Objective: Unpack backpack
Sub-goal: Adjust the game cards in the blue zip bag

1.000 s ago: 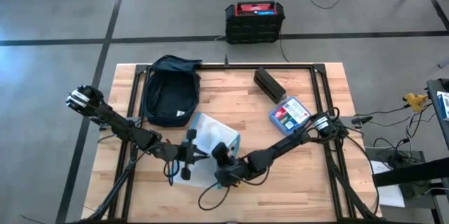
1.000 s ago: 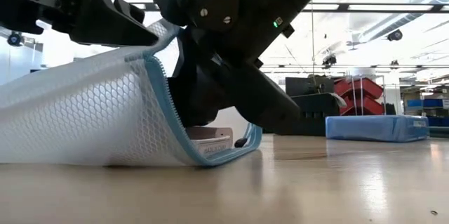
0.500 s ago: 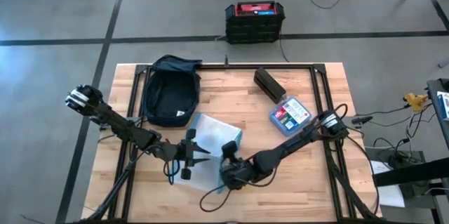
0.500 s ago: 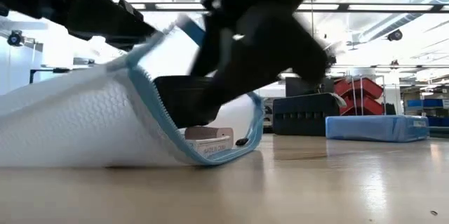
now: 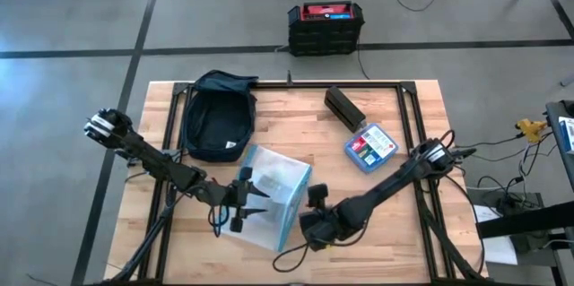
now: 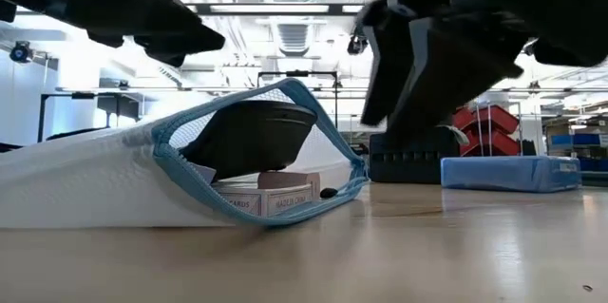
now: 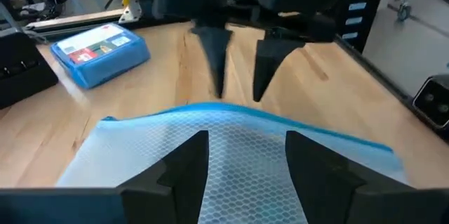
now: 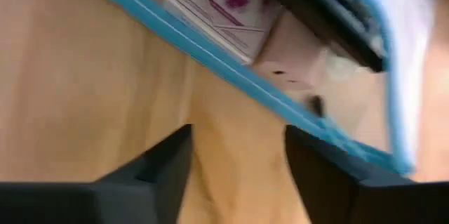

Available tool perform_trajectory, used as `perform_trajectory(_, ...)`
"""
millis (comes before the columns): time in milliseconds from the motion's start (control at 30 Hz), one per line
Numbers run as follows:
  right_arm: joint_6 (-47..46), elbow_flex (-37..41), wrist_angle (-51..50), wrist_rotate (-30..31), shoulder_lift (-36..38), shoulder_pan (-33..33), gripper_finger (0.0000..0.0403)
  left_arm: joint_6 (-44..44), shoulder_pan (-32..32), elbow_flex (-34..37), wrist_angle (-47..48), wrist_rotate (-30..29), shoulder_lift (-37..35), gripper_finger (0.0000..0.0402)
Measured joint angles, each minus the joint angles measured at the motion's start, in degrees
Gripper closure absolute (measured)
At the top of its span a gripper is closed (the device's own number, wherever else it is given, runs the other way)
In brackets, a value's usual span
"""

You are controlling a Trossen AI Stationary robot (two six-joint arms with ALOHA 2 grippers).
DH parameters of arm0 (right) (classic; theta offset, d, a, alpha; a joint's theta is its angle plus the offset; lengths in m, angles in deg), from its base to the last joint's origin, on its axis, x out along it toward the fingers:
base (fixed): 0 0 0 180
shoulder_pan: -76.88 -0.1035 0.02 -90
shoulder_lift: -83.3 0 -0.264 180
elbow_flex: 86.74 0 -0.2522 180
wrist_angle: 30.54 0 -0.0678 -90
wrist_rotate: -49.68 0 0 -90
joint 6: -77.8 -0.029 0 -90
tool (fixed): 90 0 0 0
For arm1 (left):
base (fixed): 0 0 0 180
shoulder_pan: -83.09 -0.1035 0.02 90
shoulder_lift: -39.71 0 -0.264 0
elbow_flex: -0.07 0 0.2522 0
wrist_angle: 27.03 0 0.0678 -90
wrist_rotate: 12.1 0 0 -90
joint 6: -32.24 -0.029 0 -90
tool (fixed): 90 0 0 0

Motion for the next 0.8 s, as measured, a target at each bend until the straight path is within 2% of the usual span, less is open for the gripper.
perform_trajectory(67,-4.0,1.8,2.4,0.2,0.0,0.0,0.0294,1.5,0.0,0.0,7.3,-0.5,-1.2,0.0235)
perform_trajectory(167,-9.1,3.7,4.5,0.2,0.0,0.2,0.0375,9.2,0.0,0.0,20.9,-4.9,-5.0,0.0247)
perform_trajectory(233,-10.3,5.0,7.0,0.4,0.0,0.2,0.0393,15.3,0.0,0.0,29.1,-6.3,-7.7,0.0256)
perform_trajectory(333,-11.7,6.8,9.9,0.4,0.0,-0.1,0.0380,22.6,0.2,0.4,36.9,-6.0,-10.7,0.0270)
perform_trajectory(500,-11.4,10.1,17.9,2.3,-0.3,-0.1,0.0391,29.9,0.3,4.6,37.3,-1.2,-10.5,0.0289)
perform_trajectory(633,-10.4,12.3,25.2,3.9,-0.3,0.1,0.0399,35.2,0.4,8.6,34.6,-0.5,-7.5,0.0298)
perform_trajectory(800,-9.5,15.3,31.0,4.9,-0.3,1.4,0.0402,36.4,0.4,12.8,21.6,-1.4,-3.4,0.0296)
